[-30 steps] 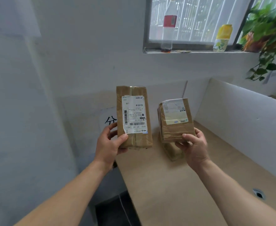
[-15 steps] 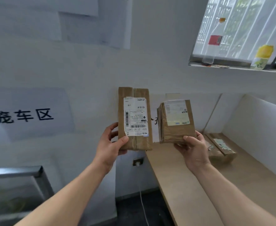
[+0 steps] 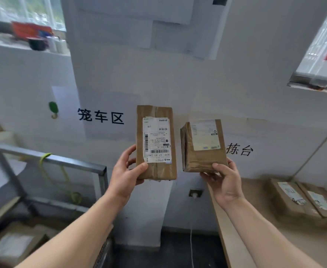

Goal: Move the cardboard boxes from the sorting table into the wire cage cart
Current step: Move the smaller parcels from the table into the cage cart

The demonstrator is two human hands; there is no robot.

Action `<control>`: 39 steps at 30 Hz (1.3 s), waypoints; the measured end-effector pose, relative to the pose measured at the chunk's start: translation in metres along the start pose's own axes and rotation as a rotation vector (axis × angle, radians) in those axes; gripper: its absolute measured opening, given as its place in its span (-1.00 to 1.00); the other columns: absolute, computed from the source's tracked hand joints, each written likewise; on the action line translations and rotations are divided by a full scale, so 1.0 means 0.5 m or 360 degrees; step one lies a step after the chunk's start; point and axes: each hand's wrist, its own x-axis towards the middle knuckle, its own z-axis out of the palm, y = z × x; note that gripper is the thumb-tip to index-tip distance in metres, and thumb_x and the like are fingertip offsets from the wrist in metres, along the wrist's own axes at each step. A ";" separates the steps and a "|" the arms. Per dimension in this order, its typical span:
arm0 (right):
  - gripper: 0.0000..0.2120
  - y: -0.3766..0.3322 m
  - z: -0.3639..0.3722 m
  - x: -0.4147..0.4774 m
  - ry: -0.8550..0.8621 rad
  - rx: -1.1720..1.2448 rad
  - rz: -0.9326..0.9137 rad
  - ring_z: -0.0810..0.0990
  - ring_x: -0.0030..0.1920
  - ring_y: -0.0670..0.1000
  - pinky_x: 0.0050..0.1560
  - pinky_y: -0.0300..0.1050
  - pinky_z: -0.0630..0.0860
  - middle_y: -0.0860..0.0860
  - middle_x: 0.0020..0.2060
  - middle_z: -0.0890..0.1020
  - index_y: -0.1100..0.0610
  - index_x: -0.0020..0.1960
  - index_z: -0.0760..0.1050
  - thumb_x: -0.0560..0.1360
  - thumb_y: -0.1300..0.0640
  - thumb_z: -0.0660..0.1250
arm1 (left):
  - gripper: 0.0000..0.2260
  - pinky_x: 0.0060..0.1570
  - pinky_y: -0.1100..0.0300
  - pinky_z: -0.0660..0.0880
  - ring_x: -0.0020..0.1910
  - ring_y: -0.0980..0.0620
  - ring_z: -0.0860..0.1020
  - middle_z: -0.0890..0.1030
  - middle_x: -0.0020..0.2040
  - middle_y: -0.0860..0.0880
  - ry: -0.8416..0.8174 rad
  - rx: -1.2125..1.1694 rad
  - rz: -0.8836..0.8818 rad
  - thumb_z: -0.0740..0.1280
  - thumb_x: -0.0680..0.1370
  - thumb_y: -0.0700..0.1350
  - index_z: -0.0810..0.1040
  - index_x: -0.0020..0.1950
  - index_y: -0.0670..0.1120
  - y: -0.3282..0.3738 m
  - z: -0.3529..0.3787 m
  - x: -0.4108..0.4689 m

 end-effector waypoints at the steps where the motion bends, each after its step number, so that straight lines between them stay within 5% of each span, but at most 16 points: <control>1: -0.67 0.010 0.008 0.002 -0.0026 0.0007 0.0034 0.62 0.03 0.19 -0.15 0.04 0.64 0.18 0.09 0.62 0.08 0.16 0.47 0.47 0.38 0.31 | -0.54 -0.10 0.06 0.63 0.09 -0.09 0.66 0.62 0.18 -0.05 0.0054 0.0011 0.0000 0.46 0.53 -0.17 0.48 0.18 0.38 0.000 -0.012 -0.011; 5: -0.67 0.055 0.037 0.008 -0.0163 0.0019 0.0166 0.65 0.03 0.18 -0.14 0.05 0.66 0.15 0.07 0.64 0.10 0.18 0.47 0.48 0.39 0.30 | -0.54 -0.12 0.05 0.64 0.07 -0.09 0.66 0.63 0.17 -0.07 0.0262 0.0045 0.0024 0.45 0.53 -0.20 0.48 0.19 0.36 0.001 -0.056 -0.060; 9: -0.68 0.105 0.063 0.002 -0.0294 -0.0009 0.0304 0.67 0.03 0.17 -0.12 0.04 0.65 0.16 0.10 0.63 0.09 0.18 0.46 0.50 0.38 0.30 | -0.54 0.00 -0.18 0.64 0.07 -0.10 0.68 0.63 0.17 -0.11 0.0449 0.0017 0.0038 0.44 0.53 -0.22 0.50 0.22 0.31 -0.005 -0.099 -0.118; 14: -0.67 0.165 0.109 -0.023 -0.0476 -0.0073 0.0459 0.67 0.06 0.20 -0.09 0.06 0.67 0.15 0.08 0.66 0.11 0.21 0.45 0.51 0.38 0.29 | -0.55 0.00 -0.12 0.64 0.09 -0.13 0.67 0.63 0.17 -0.13 0.0669 -0.0007 0.0070 0.42 0.54 -0.24 0.50 0.23 0.29 -0.015 -0.153 -0.197; 20: -0.64 0.240 0.170 -0.069 -0.0687 -0.0229 0.0593 0.68 0.06 0.20 0.18 0.23 0.58 0.19 0.13 0.66 0.18 0.30 0.43 0.53 0.38 0.27 | -0.54 -0.09 0.01 0.65 0.08 -0.12 0.67 0.60 0.20 -0.15 0.0852 -0.0037 0.0083 0.40 0.55 -0.24 0.45 0.36 0.17 -0.032 -0.229 -0.281; 28: -0.66 0.393 0.283 -0.136 -0.0869 -0.0372 0.0787 0.71 -0.08 0.16 -0.12 0.11 0.64 0.18 0.00 0.69 0.17 0.21 0.46 0.49 0.42 0.26 | -0.50 -0.06 -0.06 0.65 0.08 -0.12 0.67 0.65 0.16 -0.12 0.1179 -0.0107 0.0026 0.40 0.55 -0.26 0.42 0.42 0.11 -0.068 -0.388 -0.376; 35: -0.59 0.535 0.409 -0.181 -0.0988 -0.0549 0.0874 0.70 0.05 0.25 0.03 0.19 0.63 0.22 0.08 0.69 0.18 0.25 0.45 0.42 0.35 0.37 | -0.52 0.11 -0.19 0.60 0.14 -0.15 0.65 0.64 0.21 -0.12 0.1368 -0.0094 -0.0073 0.40 0.55 -0.26 0.44 0.34 0.20 -0.102 -0.560 -0.428; 39: -0.66 0.612 0.459 -0.200 -0.1019 -0.0671 0.0930 0.71 0.04 0.24 0.02 0.19 0.66 0.21 0.05 0.70 0.20 0.23 0.47 0.48 0.39 0.33 | -0.41 0.12 -0.16 0.59 0.12 -0.12 0.66 0.62 0.24 -0.15 0.1412 -0.0072 -0.0206 0.39 0.55 -0.30 0.29 0.50 0.05 -0.136 -0.639 -0.452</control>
